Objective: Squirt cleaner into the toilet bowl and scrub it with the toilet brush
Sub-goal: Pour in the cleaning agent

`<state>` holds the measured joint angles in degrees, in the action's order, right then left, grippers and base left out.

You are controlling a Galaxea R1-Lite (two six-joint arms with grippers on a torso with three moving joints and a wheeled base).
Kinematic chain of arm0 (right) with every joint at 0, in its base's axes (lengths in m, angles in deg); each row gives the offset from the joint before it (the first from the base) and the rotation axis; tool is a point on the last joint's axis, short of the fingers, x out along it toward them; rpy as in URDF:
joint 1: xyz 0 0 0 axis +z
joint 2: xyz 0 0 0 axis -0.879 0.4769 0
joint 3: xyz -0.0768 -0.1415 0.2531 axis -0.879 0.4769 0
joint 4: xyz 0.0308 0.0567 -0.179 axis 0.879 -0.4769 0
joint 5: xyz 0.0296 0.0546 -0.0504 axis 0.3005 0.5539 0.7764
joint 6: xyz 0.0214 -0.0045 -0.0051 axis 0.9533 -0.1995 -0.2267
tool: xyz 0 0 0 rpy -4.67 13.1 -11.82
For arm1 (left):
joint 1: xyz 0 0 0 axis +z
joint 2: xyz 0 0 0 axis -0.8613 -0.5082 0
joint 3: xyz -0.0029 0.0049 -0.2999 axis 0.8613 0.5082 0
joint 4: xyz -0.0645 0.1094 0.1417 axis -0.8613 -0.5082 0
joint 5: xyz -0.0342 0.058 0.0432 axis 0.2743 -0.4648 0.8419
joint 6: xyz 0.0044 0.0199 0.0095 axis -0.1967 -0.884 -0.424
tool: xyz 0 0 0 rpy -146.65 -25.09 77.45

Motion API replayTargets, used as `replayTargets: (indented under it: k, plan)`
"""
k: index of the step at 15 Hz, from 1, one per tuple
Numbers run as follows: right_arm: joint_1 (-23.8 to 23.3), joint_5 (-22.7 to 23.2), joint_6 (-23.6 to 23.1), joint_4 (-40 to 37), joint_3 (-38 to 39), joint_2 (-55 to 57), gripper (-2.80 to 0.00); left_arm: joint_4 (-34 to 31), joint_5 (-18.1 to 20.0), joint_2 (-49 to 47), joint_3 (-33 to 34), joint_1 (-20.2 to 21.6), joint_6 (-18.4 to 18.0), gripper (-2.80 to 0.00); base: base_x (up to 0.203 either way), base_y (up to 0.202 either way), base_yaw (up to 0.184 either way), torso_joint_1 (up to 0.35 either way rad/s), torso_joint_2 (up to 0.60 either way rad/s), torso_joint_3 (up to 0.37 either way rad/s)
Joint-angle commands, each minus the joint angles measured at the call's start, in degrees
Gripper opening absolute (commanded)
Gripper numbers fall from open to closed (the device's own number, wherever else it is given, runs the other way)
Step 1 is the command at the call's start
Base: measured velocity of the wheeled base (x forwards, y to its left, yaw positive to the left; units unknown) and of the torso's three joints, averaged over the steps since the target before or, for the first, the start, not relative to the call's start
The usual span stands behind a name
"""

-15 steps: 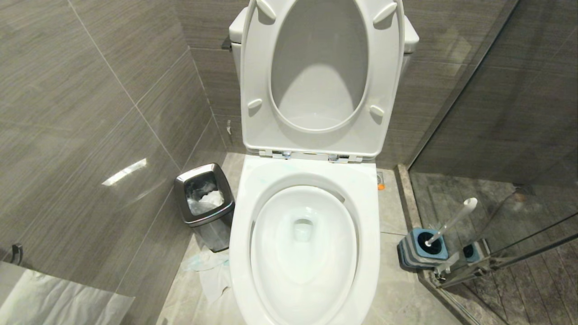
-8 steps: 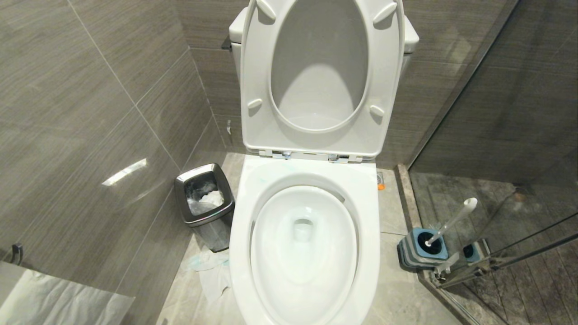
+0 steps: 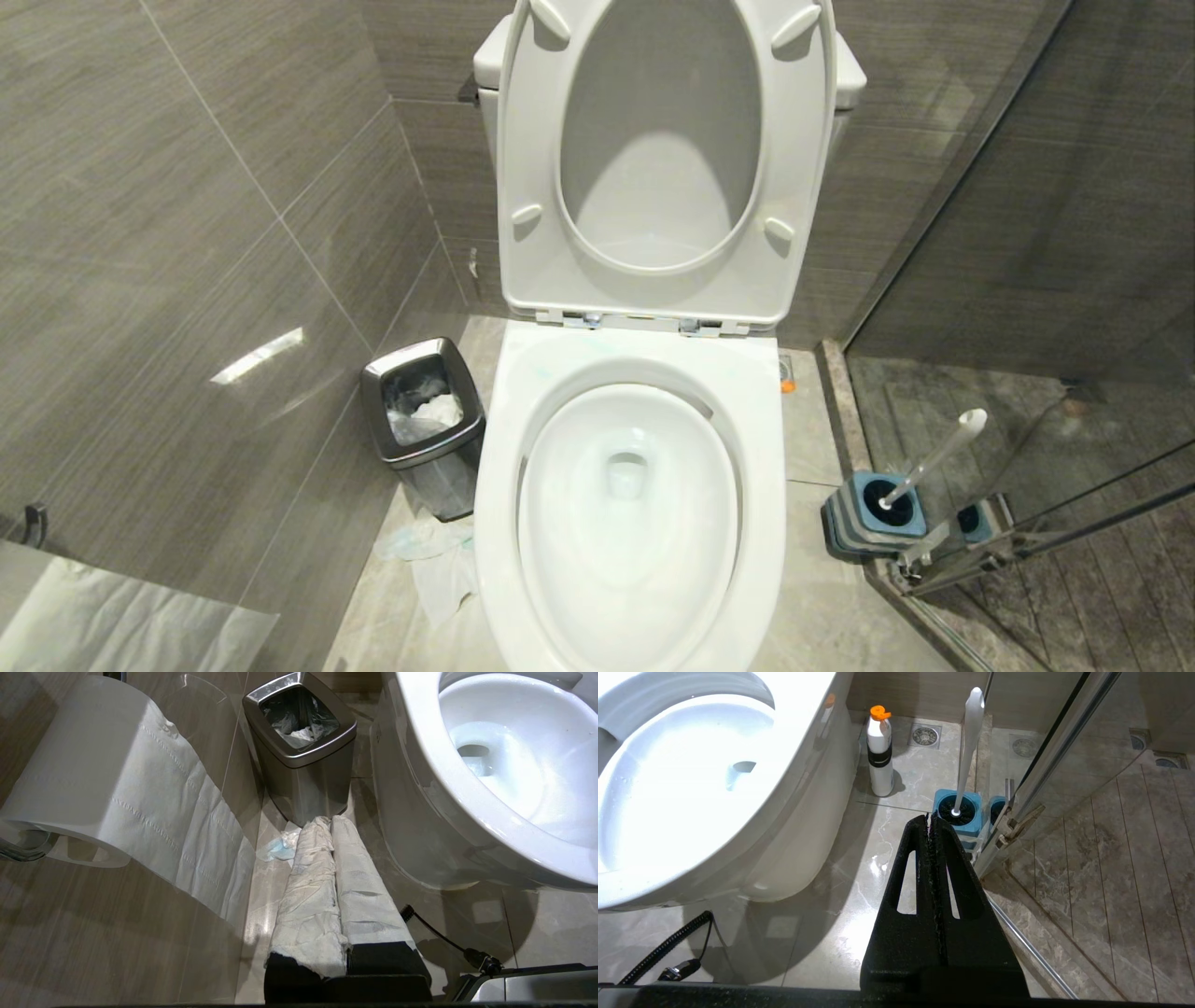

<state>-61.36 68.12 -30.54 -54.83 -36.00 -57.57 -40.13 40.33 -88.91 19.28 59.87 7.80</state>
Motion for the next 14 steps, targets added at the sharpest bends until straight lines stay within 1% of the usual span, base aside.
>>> replayTargets:
  k: [1, 4, 6, 12, 13, 14]
  plan:
    - [0.02, 0.0, -0.08, 0.0, 0.09, 0.02, -2.8, 0.06, 0.0, -0.09, -0.03, 0.02, -0.04, -2.8, 0.0, 0.0, 0.0, 0.0, 0.0, 0.0]
    - [0.02, 0.0, 0.01, 0.0, 0.09, 0.02, -2.8, 0.06, -0.08, -0.09, -0.05, 0.02, 0.05, -2.8, 0.0, 0.0, 0.0, 0.0, 0.0, 0.0]
    - [0.02, 0.35, -1.93, 0.0, 0.09, 0.02, -2.8, 0.06, -0.08, -0.09, -0.04, 0.02, 0.05, -2.8, 0.0, 0.0, 0.0, 0.0, 0.0, 0.0]
    - [0.02, -0.79, -1.05, 0.61, 0.09, 0.02, -2.8, 0.06, -0.07, -0.09, 0.03, 0.02, -0.04, -2.8, 0.0, 0.0, 0.0, 0.0, 0.0, 0.0]
    - [0.02, -0.91, -0.89, 0.4, -0.99, 0.08, -2.8, 0.06, -0.08, -0.09, 0.02, 0.02, 0.05, -2.8, 0.0, 0.0, 0.0, 0.0, 0.0, 0.0]
    - [0.02, -0.93, -0.37, -0.94, -4.44, 1.08, -2.8, 0.06, 0.0, -0.09, 0.04, 0.02, -0.04, -2.8, 0.0, 0.0, 0.0, 0.0, 0.0, 0.0]
